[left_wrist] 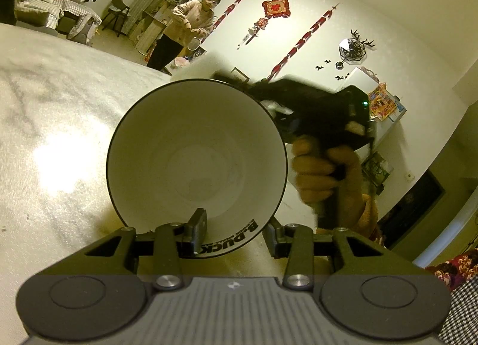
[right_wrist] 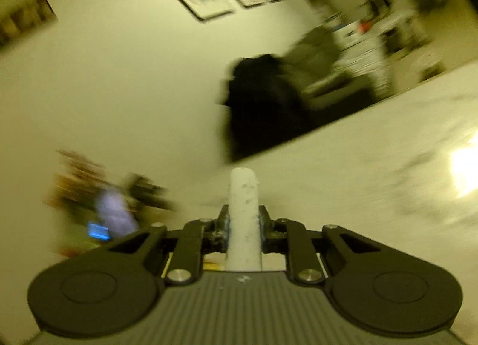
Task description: Clean bowl
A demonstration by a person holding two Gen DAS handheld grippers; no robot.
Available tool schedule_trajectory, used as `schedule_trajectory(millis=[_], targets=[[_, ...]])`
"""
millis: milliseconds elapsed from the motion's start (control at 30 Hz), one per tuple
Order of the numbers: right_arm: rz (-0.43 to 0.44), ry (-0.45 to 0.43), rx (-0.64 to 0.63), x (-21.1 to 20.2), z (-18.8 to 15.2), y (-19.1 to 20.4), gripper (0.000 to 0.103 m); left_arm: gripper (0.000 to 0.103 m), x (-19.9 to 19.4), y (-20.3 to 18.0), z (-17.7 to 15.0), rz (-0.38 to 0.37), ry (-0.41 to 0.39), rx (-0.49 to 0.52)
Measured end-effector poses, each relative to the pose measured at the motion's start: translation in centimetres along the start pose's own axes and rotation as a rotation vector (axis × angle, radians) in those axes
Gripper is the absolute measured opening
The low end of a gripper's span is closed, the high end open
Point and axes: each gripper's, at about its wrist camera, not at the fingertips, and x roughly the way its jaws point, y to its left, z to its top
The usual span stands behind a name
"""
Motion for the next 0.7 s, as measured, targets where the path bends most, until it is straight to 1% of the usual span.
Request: schedule_trajectory(millis=[100,133,400,533,633,700], targets=[[0.104,0.021,0.039,-0.1,0.1,0.2,0.018,0.043,0.0,-0.1,0.0,-0.002,0.000,-0.002],[0.113,0.029,0.042,0.0,0.1,0.2,0.018,0.043,0.0,-0.1,0.0,-0.002,0.000,-0.002],[0.079,0.043,0.040,0.4,0.1,0.0,0.019,0.043,-0.1,-0.2,0.0,-0.006,0.001,-0.005],[0.030,0.037,0.040,0.5,-0.1,-0.3,0.018,0.043,-0.2,-0.2,0.2,-0.008,0.001,-0.007],[0.005,0.051,0.073,0.8,-0.3,-1.1,0.018,0.044,-0.2,-0.2,0.2,-0.009,0.001,-0.008],[0.039,0.057,0.129,0.8,-0.2,-1.7,0.018,0.044,-0.2,-0.2,0.2,-0.010,0.001,-0.009]])
